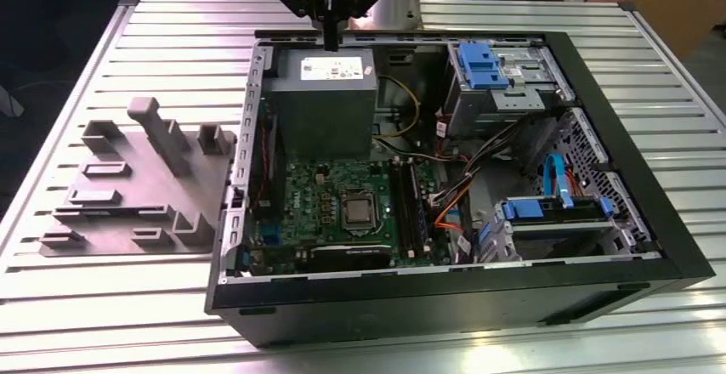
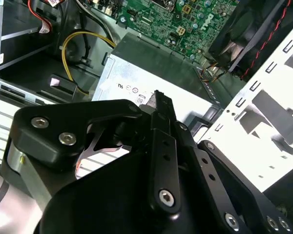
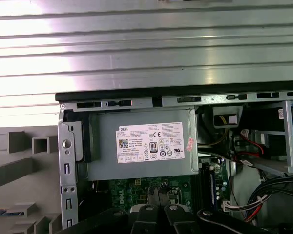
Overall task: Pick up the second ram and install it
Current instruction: 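Reach for the second ram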
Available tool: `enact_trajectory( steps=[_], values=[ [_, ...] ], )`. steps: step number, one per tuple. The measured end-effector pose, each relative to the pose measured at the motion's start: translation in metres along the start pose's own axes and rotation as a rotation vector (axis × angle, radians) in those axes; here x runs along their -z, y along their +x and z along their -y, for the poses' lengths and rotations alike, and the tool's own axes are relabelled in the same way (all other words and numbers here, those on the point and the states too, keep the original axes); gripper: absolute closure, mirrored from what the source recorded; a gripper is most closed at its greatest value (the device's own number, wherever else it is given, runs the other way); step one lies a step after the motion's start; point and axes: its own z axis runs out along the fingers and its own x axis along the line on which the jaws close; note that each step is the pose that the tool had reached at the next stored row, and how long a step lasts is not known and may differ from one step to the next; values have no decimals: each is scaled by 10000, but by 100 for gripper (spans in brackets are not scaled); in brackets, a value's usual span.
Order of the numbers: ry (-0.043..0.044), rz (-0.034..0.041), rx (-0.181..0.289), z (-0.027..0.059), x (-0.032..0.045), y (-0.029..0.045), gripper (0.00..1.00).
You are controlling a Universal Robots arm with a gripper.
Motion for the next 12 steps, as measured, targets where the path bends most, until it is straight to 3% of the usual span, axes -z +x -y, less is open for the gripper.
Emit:
enact_trajectory(
  steps=[6,12],
  values=[
    [-1,1,1,8,1,90,90],
    [0,2,2,19,-1,239,90]
  ],
)
